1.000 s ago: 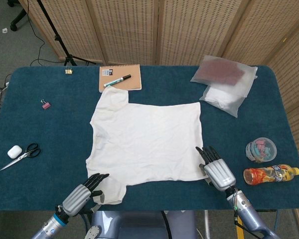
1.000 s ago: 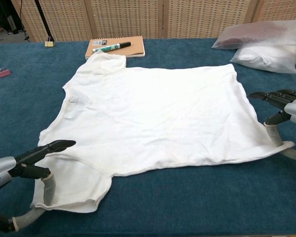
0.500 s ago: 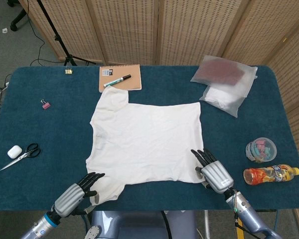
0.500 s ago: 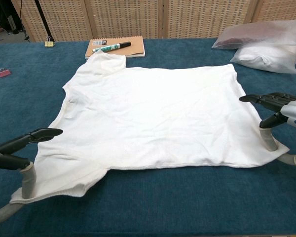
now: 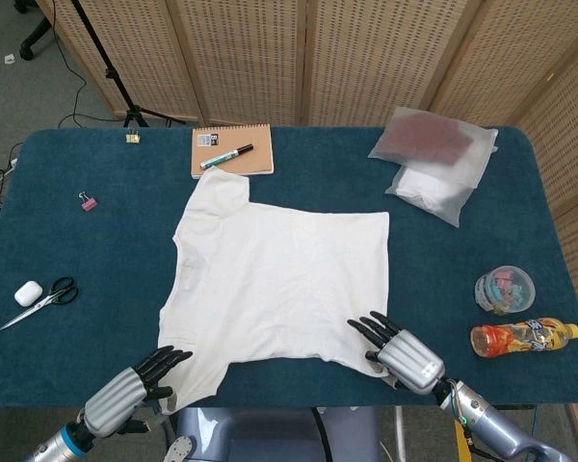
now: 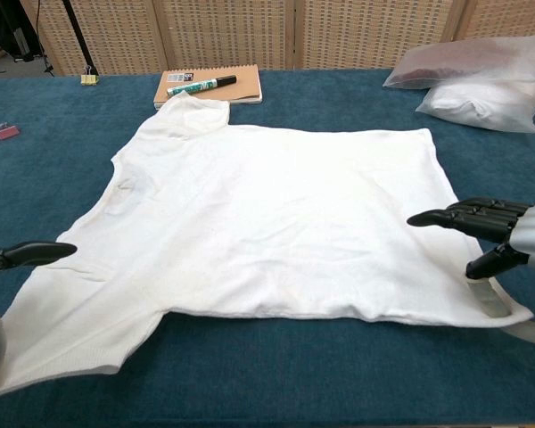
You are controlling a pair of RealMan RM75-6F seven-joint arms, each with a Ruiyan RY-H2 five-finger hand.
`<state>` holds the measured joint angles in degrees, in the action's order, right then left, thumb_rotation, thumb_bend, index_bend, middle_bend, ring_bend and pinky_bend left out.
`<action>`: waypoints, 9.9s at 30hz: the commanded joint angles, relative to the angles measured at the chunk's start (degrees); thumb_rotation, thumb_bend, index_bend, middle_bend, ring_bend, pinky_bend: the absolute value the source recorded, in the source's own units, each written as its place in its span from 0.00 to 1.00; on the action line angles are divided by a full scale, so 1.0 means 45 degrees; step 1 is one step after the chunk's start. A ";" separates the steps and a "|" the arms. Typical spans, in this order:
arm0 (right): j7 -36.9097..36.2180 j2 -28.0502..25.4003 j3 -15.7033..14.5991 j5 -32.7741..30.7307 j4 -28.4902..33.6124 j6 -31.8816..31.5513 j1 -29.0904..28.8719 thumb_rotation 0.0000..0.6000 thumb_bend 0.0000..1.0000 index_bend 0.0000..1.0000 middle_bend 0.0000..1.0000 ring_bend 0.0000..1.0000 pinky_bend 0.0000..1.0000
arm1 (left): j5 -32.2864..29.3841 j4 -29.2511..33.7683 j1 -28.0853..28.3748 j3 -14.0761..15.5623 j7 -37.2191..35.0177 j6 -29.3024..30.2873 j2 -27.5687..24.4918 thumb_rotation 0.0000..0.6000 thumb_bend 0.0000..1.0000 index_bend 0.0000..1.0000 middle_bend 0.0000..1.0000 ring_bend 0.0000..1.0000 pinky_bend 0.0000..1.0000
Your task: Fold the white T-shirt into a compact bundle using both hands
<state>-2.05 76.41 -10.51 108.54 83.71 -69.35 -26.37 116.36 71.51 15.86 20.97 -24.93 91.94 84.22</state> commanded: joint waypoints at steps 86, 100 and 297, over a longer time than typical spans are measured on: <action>-0.1934 0.1975 0.4436 -0.8197 -0.3790 0.5339 -0.2971 1.00 0.47 0.70 0.03 0.00 0.01 | -1.0617 0.2413 0.4546 -0.7288 0.1819 -0.7897 -0.1164 1.00 0.58 0.71 0.00 0.00 0.00; -0.1020 0.2585 0.4848 -0.9089 -0.4352 0.6121 -0.3581 1.00 0.41 0.64 0.02 0.00 0.01 | -1.1438 0.1887 0.4542 -0.7622 0.2535 -0.8130 -0.0998 1.00 0.62 0.71 0.00 0.00 0.00; -0.2919 -0.1422 0.4135 -0.5553 0.0224 -0.0796 0.1241 1.00 0.26 0.04 0.00 0.00 0.01 | -0.5767 -1.0685 0.4381 -0.3918 -0.2328 -0.6781 0.3217 1.00 0.51 0.72 0.00 0.00 0.00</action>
<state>-15.17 70.01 8.09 83.56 84.72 -72.93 -20.79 90.85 23.19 36.10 3.55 -35.18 61.63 99.31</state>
